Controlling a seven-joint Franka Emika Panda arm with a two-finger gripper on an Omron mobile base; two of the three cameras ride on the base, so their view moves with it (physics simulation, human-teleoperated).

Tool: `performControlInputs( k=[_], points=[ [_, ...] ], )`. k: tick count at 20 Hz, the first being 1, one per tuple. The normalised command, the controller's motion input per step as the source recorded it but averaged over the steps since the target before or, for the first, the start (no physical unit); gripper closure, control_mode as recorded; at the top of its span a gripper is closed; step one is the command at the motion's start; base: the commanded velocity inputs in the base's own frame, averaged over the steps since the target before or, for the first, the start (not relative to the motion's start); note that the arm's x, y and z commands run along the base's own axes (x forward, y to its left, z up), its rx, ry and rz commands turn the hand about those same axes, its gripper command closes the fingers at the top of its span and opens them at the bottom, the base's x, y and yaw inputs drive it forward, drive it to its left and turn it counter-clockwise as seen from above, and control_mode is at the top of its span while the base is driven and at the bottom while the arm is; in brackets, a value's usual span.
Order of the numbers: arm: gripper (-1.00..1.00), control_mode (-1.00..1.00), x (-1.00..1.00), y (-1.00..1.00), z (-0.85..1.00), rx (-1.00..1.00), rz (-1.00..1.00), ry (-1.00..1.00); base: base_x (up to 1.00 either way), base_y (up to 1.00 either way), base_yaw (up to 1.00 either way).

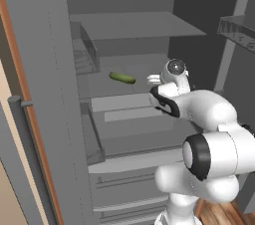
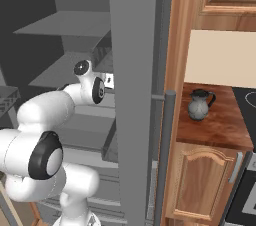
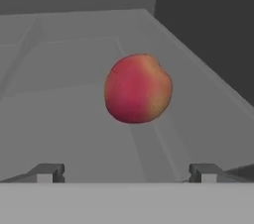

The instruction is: Move the cucumber and peach from the second highest shelf to the top shelf to make space. Then, place the pitcher from the counter on the cleared second highest shelf.

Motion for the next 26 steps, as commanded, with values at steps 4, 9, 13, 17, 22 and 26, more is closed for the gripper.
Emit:
performControlInputs(
  k=[4, 9, 13, 17, 22, 26],
  points=[
    [-1.0, -1.0, 0.39, -0.13, -0.08, 0.0, 0.0, -0.03, 0.0, 0.0, 0.0],
    [-1.0, -1.0, 0.38, -0.18, -0.01, 0.0, 0.0, 0.0, 0.0, 0.0, 0.0],
    [-1.0, -1.0, 0.42, -0.11, 0.0, 0.0, 0.0, 0.0, 0.0, 0.0, 0.0],
    [-1.0, -1.0, 0.44, -0.03, -0.02, 0.0, 0.0, 0.0, 0.0, 0.0, 0.0],
    [-1.0, -1.0, 0.41, 0.0, -0.1, 0.0, 0.0, 0.0, 0.0, 0.0, 0.0],
    [-1.0, -1.0, 0.31, -0.01, -0.29, 0.0, 0.0, 0.0, 0.0, 0.0, 0.0]
  ],
)
